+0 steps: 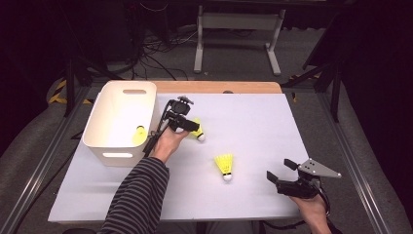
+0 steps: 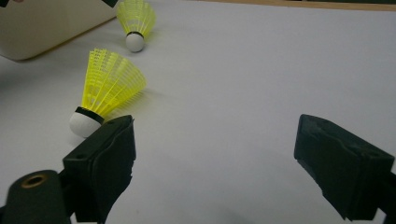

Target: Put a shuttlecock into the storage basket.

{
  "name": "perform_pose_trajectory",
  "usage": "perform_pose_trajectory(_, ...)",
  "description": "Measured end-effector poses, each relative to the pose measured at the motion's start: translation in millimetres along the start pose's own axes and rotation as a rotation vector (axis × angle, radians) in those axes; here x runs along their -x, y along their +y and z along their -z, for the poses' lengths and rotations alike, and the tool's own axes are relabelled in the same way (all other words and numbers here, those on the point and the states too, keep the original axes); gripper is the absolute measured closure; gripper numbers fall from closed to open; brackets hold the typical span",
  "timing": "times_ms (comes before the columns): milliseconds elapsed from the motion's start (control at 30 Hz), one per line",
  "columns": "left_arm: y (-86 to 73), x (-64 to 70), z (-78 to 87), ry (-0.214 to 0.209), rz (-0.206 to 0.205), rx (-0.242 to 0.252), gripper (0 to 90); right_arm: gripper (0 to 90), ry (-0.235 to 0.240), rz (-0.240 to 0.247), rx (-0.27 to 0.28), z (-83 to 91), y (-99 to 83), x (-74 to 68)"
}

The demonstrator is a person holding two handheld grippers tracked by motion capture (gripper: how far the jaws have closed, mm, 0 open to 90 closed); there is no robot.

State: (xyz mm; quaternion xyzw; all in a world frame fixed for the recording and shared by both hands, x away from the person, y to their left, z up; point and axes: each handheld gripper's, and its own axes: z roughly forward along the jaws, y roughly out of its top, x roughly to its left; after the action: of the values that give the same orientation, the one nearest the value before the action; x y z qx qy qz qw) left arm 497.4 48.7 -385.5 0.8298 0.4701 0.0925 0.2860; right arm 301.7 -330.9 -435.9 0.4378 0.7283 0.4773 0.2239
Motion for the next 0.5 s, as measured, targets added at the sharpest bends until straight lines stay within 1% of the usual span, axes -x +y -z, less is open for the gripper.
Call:
perform_pose_trajectory(133,2.0,-1.2,-3.0,-0.004,0.007,-0.001,33.3,13.1,0.002,0.0,0.001,0.2,0.0,0.2)
perform_pose_trajectory(400,3.7,-7.6,-10.0,-0.017,0.049,-0.005,33.3,13.1,0.002,-0.001,-0.001,0.1,-0.1,0.3)
perform_pose_trajectory(500,3.9,-9.0,-13.0,-0.027,0.056,-0.012,33.5,13.1,0.003,-0.001,0.001,0.1,-0.1,0.3)
